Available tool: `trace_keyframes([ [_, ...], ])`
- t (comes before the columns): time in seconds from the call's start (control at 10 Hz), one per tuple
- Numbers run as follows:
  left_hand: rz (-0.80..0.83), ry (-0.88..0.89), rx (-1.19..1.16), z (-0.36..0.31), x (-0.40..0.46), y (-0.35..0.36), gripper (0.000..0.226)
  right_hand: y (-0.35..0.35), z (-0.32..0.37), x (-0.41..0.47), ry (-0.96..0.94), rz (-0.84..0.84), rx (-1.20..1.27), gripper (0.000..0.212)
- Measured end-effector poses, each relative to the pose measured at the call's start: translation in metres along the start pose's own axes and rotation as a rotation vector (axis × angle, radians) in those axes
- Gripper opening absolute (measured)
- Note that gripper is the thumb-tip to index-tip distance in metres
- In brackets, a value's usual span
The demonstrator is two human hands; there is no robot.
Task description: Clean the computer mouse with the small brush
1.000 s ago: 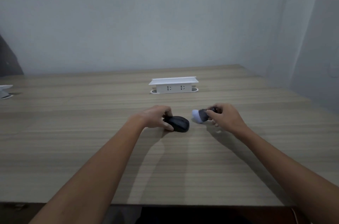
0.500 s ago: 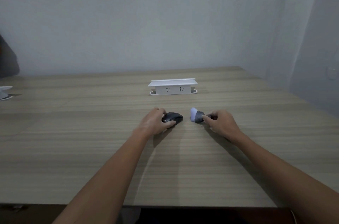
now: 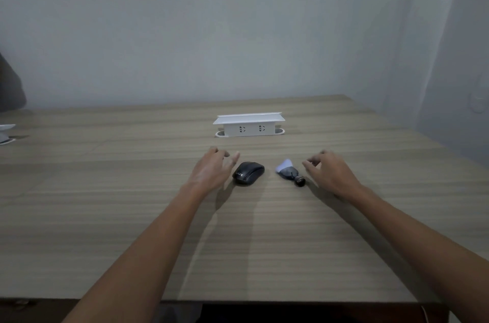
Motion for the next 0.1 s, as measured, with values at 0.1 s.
trace_keyframes([
  [0.1, 0.023, -0.055, 0.113, 0.0164, -0.0013, 0.0005, 0.065, -0.0035, -0.0039, -0.0028, 0.006, 0.013, -0.182, 0.039],
])
Point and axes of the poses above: each hand's wrist, its own x-axis towards the middle knuckle, its own y-axis out of the palm, z = x × y, the point moved 10 cm from there along x, towards the middle knuckle, and after that the axes turned 9 degrees about z, right-handed, at the moved point
